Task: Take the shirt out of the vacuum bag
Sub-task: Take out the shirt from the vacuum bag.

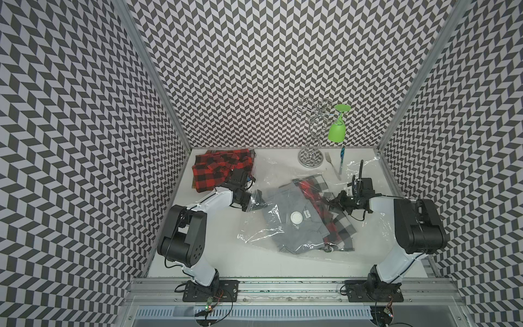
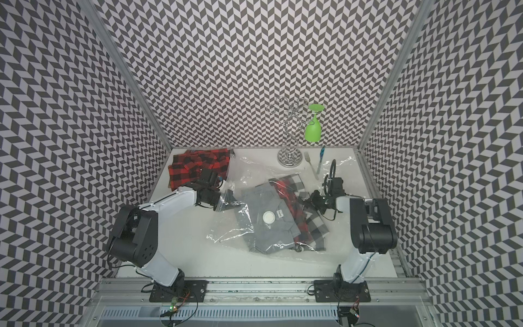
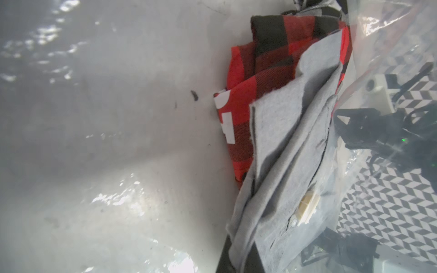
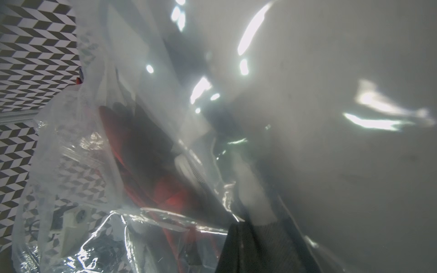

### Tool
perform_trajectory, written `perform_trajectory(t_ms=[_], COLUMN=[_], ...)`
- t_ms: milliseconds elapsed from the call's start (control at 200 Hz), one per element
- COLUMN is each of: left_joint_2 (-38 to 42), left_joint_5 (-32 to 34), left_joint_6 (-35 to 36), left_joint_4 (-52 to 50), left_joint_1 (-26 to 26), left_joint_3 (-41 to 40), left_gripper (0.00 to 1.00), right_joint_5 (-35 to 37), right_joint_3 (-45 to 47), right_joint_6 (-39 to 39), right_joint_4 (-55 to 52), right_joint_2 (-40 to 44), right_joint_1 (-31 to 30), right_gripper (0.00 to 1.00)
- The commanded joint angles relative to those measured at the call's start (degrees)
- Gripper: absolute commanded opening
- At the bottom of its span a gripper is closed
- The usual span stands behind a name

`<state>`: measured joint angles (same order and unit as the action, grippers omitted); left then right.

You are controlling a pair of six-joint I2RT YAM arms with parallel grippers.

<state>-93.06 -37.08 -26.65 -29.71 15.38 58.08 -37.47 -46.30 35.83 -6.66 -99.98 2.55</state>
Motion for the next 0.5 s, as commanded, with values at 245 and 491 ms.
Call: perform_trajectory(t_ms=[245,491], left_joint_2=[7.3,13.5], left_joint_5=[-0.4,-0.2], left_joint_6=[-1.3,-4.4], left_joint_4=[-0.5,-0.2], left_joint_1=[-6.5,-14.7], left_joint_3=[-5.1,-11.9], left_gripper=[0.00,0.00], right_joint_5=[4.9,6.9], right_joint_3=[4.7,6.4], right_joint_6=[0.7,1.3], right_joint_4=[0.7,0.6], right_joint_2=[0.0,1.8], right_joint_1=[8.2,12.8], right_gripper=[0.00,0.00])
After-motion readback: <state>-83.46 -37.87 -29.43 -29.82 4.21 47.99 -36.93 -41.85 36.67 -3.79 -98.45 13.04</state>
